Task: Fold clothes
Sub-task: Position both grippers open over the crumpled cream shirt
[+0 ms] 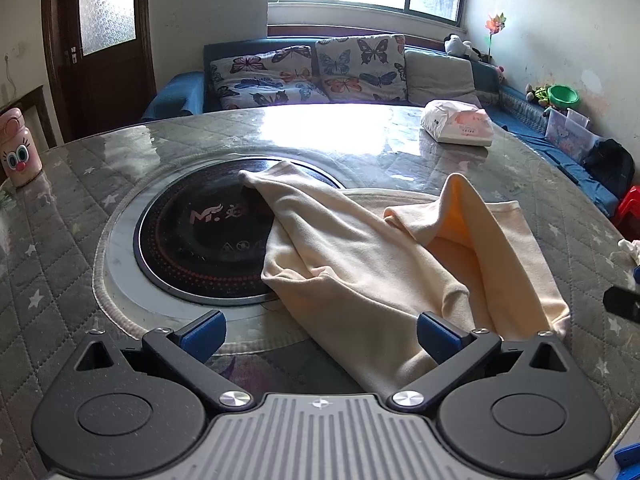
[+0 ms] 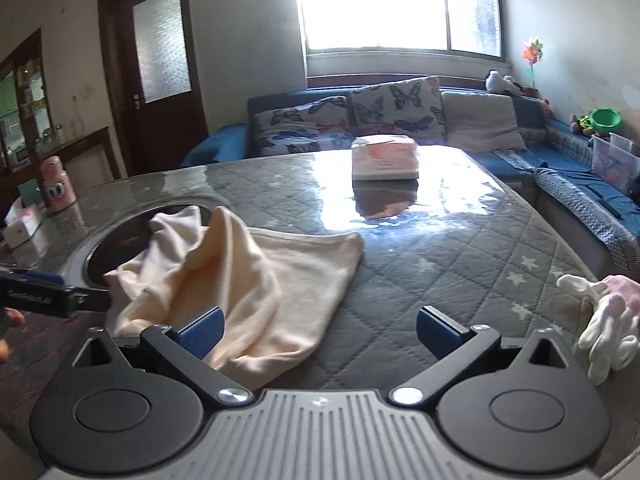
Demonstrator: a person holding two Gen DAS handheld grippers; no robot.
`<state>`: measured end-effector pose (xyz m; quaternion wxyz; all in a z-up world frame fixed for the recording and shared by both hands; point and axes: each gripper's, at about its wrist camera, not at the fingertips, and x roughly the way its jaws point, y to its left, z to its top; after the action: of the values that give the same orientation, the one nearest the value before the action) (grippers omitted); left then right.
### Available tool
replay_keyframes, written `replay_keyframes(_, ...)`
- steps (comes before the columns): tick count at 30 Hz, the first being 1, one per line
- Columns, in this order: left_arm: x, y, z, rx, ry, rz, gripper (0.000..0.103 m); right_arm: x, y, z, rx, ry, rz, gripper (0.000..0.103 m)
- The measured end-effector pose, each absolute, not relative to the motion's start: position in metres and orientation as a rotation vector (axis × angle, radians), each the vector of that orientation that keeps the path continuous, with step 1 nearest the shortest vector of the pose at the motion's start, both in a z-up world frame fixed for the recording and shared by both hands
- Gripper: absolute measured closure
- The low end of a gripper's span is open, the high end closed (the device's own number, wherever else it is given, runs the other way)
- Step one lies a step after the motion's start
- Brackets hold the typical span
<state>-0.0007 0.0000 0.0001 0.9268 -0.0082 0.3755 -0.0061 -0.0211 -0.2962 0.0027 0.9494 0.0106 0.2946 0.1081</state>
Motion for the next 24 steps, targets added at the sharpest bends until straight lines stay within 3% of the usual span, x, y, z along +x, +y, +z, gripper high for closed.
replay_keyframes(24,-0.007,-0.006,0.009,-0.015,0.766,-0.036,0.000,-0.035,-0.256,0.011,-0.061,0.647,0.304,0.000)
